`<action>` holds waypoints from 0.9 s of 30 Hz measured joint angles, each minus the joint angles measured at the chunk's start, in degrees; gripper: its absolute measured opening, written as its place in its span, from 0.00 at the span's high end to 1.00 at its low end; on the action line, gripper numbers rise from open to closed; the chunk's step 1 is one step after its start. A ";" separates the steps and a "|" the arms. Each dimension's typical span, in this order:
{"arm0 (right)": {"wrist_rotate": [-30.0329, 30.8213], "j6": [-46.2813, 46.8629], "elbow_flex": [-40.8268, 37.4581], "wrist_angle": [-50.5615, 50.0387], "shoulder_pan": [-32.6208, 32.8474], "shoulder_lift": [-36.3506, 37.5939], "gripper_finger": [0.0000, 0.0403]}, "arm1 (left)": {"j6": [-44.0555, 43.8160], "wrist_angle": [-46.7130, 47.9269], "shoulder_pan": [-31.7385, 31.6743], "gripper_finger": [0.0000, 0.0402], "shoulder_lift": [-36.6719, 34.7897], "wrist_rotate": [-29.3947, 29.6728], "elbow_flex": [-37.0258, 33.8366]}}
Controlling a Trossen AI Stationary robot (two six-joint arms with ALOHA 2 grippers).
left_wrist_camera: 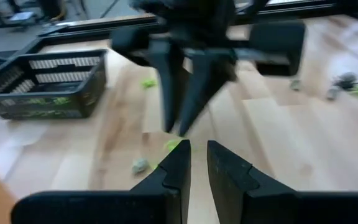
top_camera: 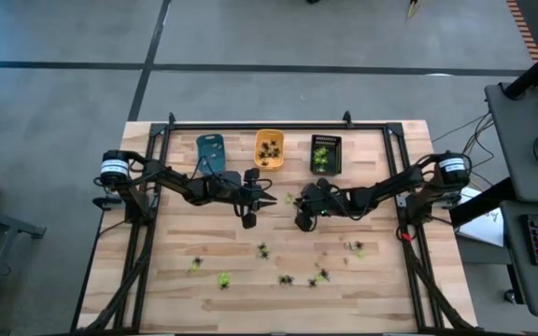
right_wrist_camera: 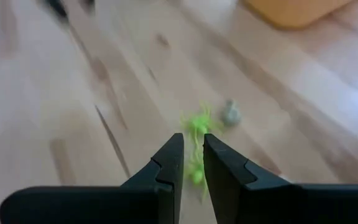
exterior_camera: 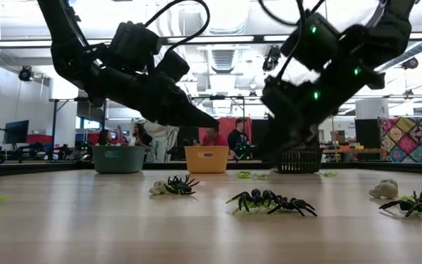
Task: Sort Halloween decoration
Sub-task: Put the green spider toy into the black bin
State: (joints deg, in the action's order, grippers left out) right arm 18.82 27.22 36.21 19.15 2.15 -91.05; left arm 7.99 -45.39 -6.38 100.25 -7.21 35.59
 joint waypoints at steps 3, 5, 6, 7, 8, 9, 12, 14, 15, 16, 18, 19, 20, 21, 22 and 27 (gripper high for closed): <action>-2.84 1.95 0.00 -1.16 -0.43 3.07 0.87 | -0.25 0.03 0.70 0.91 0.66 -0.76 0.28; -6.47 3.84 0.00 -3.25 -1.12 5.53 0.87 | -0.85 0.00 1.14 0.91 1.85 -0.83 1.34; -8.63 5.46 0.00 -4.78 -1.54 6.78 0.87 | -1.05 0.00 1.31 0.91 2.51 -0.83 1.97; -10.77 7.10 0.00 -6.73 -2.01 8.14 0.87 | -1.47 -0.01 1.45 0.91 3.36 -0.82 2.81; -12.60 8.87 0.00 -8.75 -2.30 9.32 0.87 | -1.86 -0.05 1.57 0.91 4.31 -0.83 3.90; -14.08 10.63 0.01 -10.84 -2.55 10.40 0.87 | -2.48 -0.06 1.60 0.91 5.29 -0.82 4.92; -15.90 15.25 0.02 -18.31 -2.67 13.45 0.87 | -3.68 -0.11 1.71 0.91 8.73 -0.83 8.49; -15.90 16.65 0.02 -22.81 -2.64 15.00 0.87 | -4.48 -0.02 1.69 0.91 11.21 -0.79 10.76; -15.86 16.72 0.00 -24.86 -2.64 15.67 0.87 | -4.84 -0.07 1.69 0.91 12.51 -0.77 11.93; -15.84 16.72 0.01 -26.31 -2.67 16.16 0.87 | -5.13 -0.03 1.69 0.91 13.69 -0.77 12.83; -15.79 17.05 0.02 -27.99 -2.69 16.85 0.87 | -5.58 0.08 1.69 0.91 15.95 -0.24 14.52; -15.79 17.35 0.02 -28.18 -2.67 16.96 0.87 | -5.74 0.07 1.69 0.91 16.96 0.69 15.09; -15.79 17.77 0.02 -28.17 -2.67 16.97 0.87 | -5.77 0.35 1.69 0.91 17.77 1.68 15.44; -15.80 17.86 0.00 -28.04 -2.67 16.95 0.87 | -5.77 0.51 1.69 0.91 18.61 2.49 15.83; -15.79 17.88 0.02 -27.88 -2.67 16.95 0.87 | -5.79 0.48 1.69 0.91 19.35 3.33 16.31; -15.75 17.90 0.00 -27.53 -2.67 16.54 0.87 | -6.00 0.63 1.60 0.91 22.15 4.80 17.32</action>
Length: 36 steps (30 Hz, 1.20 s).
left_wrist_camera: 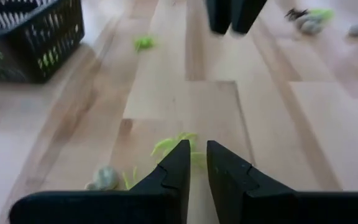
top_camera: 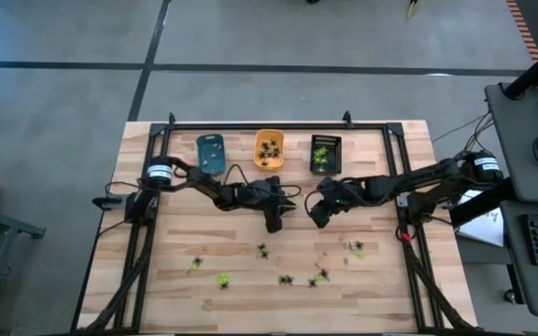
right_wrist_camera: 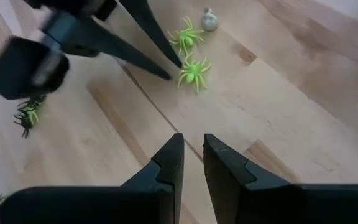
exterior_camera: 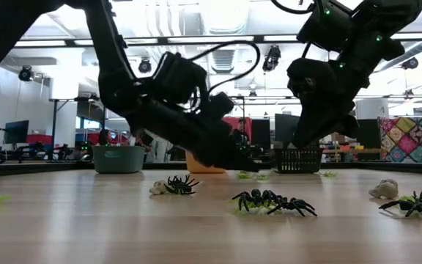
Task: Sort Halloween decoration
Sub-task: Put the green spider toy into the black bin
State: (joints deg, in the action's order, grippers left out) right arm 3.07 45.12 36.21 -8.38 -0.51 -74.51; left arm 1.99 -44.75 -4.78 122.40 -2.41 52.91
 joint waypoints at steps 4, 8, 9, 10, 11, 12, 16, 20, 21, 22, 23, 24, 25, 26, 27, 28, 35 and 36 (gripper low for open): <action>1.84 2.92 0.02 1.69 0.00 -0.86 0.87 | -0.19 0.61 -0.06 0.91 1.21 0.50 0.89; 2.97 4.66 0.04 4.70 -0.02 -3.15 0.86 | -0.17 1.74 -0.09 0.91 1.26 2.10 1.04; 2.95 5.03 0.04 5.54 -0.02 -3.99 0.85 | -0.18 1.95 -0.07 0.91 1.26 2.62 1.00; 2.97 5.25 0.04 6.03 -0.04 -4.96 0.84 | -0.17 2.13 -0.09 0.91 1.26 2.89 0.98; 2.91 5.30 0.04 6.71 -0.19 -5.91 0.82 | -0.18 2.17 -0.09 0.91 1.23 2.98 0.89; 2.91 5.35 0.04 7.58 -0.28 -6.84 0.79 | -0.16 2.13 -0.09 0.91 1.23 2.99 0.76; 2.95 5.35 0.02 10.54 -0.98 -9.06 0.68 | -0.19 3.02 -0.09 0.91 1.15 3.01 0.73; 3.01 4.47 0.02 13.15 -1.91 -9.95 0.56 | 0.02 3.55 -0.09 0.91 1.10 3.03 0.47; 2.99 4.17 0.02 13.44 -2.23 -10.13 0.54 | 0.05 3.60 -0.09 0.91 1.10 3.02 0.44; 3.00 3.93 0.02 13.75 -2.48 -10.50 0.52 | 0.05 3.59 -0.09 0.91 1.10 3.03 0.41; 3.00 3.85 0.02 14.42 -2.73 -10.89 0.50 | 0.05 3.63 -0.09 0.91 1.10 3.03 0.41; 2.98 3.75 0.02 14.53 -2.96 -11.18 0.48 | 0.07 3.62 -0.09 0.91 1.10 3.02 0.40; 2.99 3.59 0.02 14.42 -3.13 -11.57 0.47 | 0.08 3.63 -0.09 0.91 1.10 3.03 0.38; 3.01 3.12 0.02 14.98 -3.25 -11.95 0.46 | 0.10 3.65 -0.09 0.91 1.10 3.03 0.38; 2.99 2.85 0.02 15.41 -3.24 -12.12 0.45 | 0.12 3.63 -0.09 0.91 1.10 3.03 0.36; 2.95 2.82 0.02 15.25 -3.23 -12.27 0.45 | 0.16 3.61 -0.09 0.91 1.10 3.03 0.36; 1.48 2.18 0.02 14.73 -3.32 -12.05 0.44 | 0.29 3.61 -0.09 0.91 1.12 2.99 0.32; 0.26 1.13 0.02 14.56 -3.29 -11.88 0.44 | 0.41 3.62 -0.08 0.91 1.09 2.95 0.31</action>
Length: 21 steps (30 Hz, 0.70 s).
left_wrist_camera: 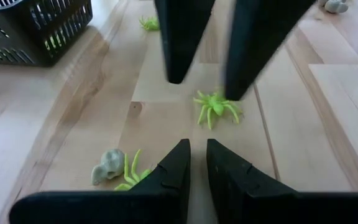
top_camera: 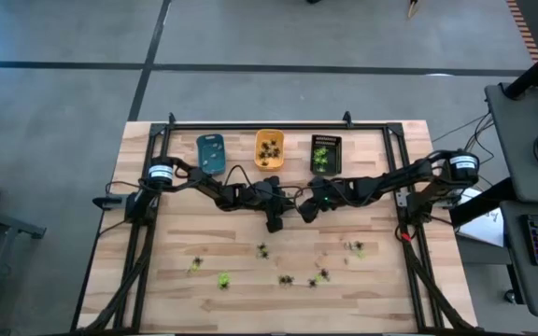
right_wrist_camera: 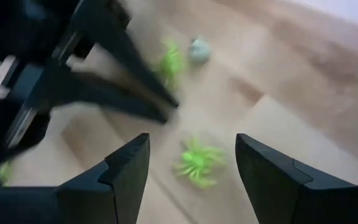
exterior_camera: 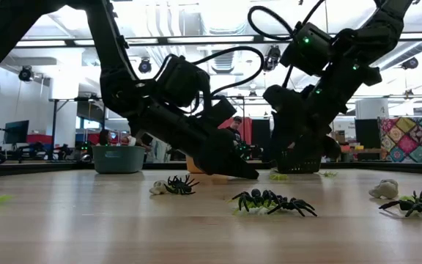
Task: Sort Halloween decoration
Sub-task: Put the green spider toy into the black bin
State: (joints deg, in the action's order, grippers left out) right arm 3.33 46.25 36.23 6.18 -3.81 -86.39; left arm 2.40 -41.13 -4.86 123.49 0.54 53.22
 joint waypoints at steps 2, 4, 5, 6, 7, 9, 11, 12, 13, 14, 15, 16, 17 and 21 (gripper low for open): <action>-2.92 -3.20 0.00 0.00 0.01 0.50 0.44 | 0.47 0.11 0.21 0.91 -0.17 -0.91 -0.03; -6.60 -9.13 0.00 -0.10 0.05 0.98 0.44 | 0.70 0.19 0.19 0.91 -0.53 -2.86 -0.08; -8.62 -13.37 0.00 -0.20 0.30 1.15 0.44 | 0.73 0.22 0.21 0.91 -0.77 -3.49 -0.12; -9.94 -17.52 0.00 -0.73 0.71 1.21 0.44 | 0.74 0.54 0.27 0.91 -1.10 -4.01 -0.19; -10.55 -20.20 0.00 -1.32 1.21 1.26 0.44 | 0.76 0.94 0.33 0.91 -1.37 -4.71 -0.19; -11.06 -23.87 0.00 -2.87 1.64 1.33 0.44 | 1.24 1.13 0.47 0.91 -1.60 -5.21 -0.10; -10.75 -26.06 0.00 -4.68 1.57 1.57 0.44 | 1.54 1.19 0.58 0.91 -1.60 -6.06 0.23; -10.67 -26.60 0.00 -5.69 1.52 1.68 0.44 | 1.56 1.23 0.62 0.91 -1.60 -6.55 0.39; -10.61 -27.09 0.00 -6.84 1.53 1.86 0.44 | 1.57 1.16 0.69 0.91 -1.60 -7.24 0.63; -10.73 -27.46 0.00 -8.19 1.57 2.01 0.44 | 1.57 1.09 0.78 0.91 -1.59 -7.69 0.89; -10.74 -27.51 -0.02 -9.42 1.60 2.24 0.44 | 1.57 0.94 0.87 0.91 -1.58 -7.92 1.08; -10.59 -27.55 -0.02 -10.33 1.63 2.50 0.44 | 1.57 0.69 1.03 0.91 -1.58 -7.96 1.18; -9.56 -27.57 -0.02 -10.91 1.63 2.71 0.44 | 1.57 0.67 1.09 0.91 -1.58 -7.96 1.25; -6.38 -28.11 -0.02 -10.45 1.67 3.04 0.44 | 1.57 0.63 1.07 0.91 -1.58 -7.91 1.25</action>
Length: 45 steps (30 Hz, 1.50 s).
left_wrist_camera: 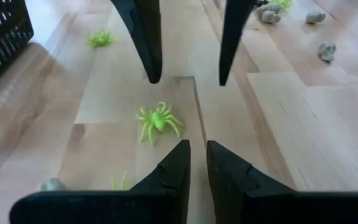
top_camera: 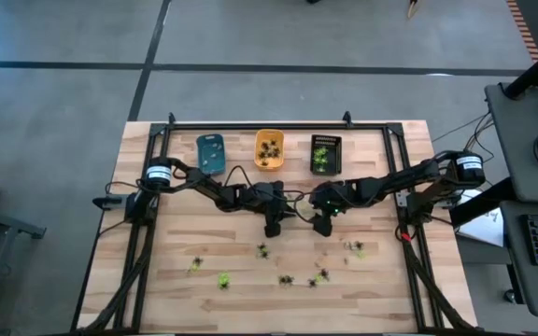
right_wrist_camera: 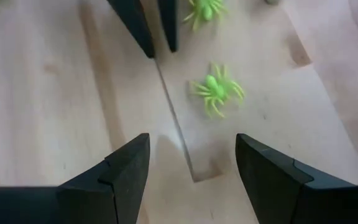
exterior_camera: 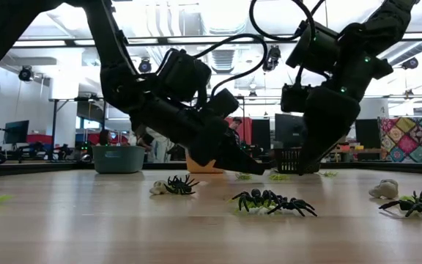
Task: Sort Halloween decoration
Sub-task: Put the green spider toy into the black bin
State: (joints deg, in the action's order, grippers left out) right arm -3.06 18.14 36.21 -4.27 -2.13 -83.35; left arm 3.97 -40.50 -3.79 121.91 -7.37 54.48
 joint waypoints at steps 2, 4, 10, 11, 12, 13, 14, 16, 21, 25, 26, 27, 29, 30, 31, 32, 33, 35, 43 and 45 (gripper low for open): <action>0.01 -0.70 0.00 1.62 0.00 -0.33 0.44 | 0.00 -0.01 -0.01 0.91 0.00 0.16 0.01; 0.06 -0.86 0.02 2.93 0.00 -0.91 0.44 | 0.00 0.15 -0.01 0.91 -0.02 0.20 0.02; 2.23 -1.51 0.00 4.41 0.00 -2.63 0.44 | 0.73 8.11 -0.16 0.91 -5.03 0.34 0.02; 2.24 -1.72 0.00 5.18 0.00 -2.71 0.44 | 1.50 9.73 -0.22 0.91 -6.34 0.34 -0.03; 2.23 -2.10 0.00 5.72 0.00 -2.71 0.44 | 2.45 10.88 -0.22 0.91 -7.57 0.40 -0.28; 2.22 -2.59 0.00 6.53 0.00 -2.71 0.44 | 3.32 12.11 -0.22 0.91 -8.86 0.42 -0.64; 2.24 -2.81 0.02 7.53 0.00 -2.71 0.44 | 4.18 12.86 -0.22 0.91 -10.18 0.55 -1.07; 2.36 -3.57 0.02 8.62 0.00 -2.71 0.44 | 5.58 13.63 -0.31 0.91 -12.98 0.86 -2.10; 3.17 -2.96 0.01 13.94 -0.57 -2.41 0.44 | 8.39 14.59 -0.62 0.91 -16.00 4.13 -4.76; 3.11 5.13 0.02 17.27 -1.90 -2.38 0.44 | 8.24 14.50 -0.62 0.91 -14.16 4.89 -5.99; 3.01 8.50 0.02 17.27 -2.45 -2.38 0.44 | 7.67 14.00 -0.62 0.91 -13.37 4.86 -6.01; 2.22 12.46 0.02 17.14 -3.15 -2.38 0.44 | 6.95 13.80 -0.62 0.91 -12.61 4.87 -6.01; -0.77 19.52 0.01 16.91 -4.36 -2.38 0.44 | 6.04 12.33 -0.62 0.91 -10.92 4.86 -5.76; -1.86 22.23 0.01 16.93 -4.72 -2.38 0.44 | 5.97 11.50 -0.62 0.91 -10.08 4.86 -5.54; -2.47 24.29 0.01 16.95 -4.82 -2.41 0.44 | 5.87 10.45 -0.62 0.91 -9.24 4.88 -5.32; -2.76 25.69 0.02 17.13 -4.81 -2.57 0.44 | 5.82 9.98 -0.62 0.91 -8.49 4.89 -5.05; -2.94 26.50 0.02 17.02 -4.83 -2.62 0.44 | 5.78 9.89 -0.62 0.91 -7.73 4.89 -4.79; -2.95 27.52 0.00 16.89 -4.89 -2.80 0.44 | 5.79 9.92 -0.70 0.91 -6.69 5.05 -4.48; -0.87 26.22 0.22 18.33 -5.19 -5.26 0.44 | 5.80 9.87 -1.12 0.91 -6.38 6.39 -4.50; -0.49 24.37 1.08 18.27 -5.37 -6.39 0.44 | 5.79 9.87 -1.12 0.91 -6.38 6.36 -4.52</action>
State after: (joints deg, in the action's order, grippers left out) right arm -3.54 42.52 37.29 14.00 -7.50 -89.74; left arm 9.76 -30.63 -4.91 115.52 -1.00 49.95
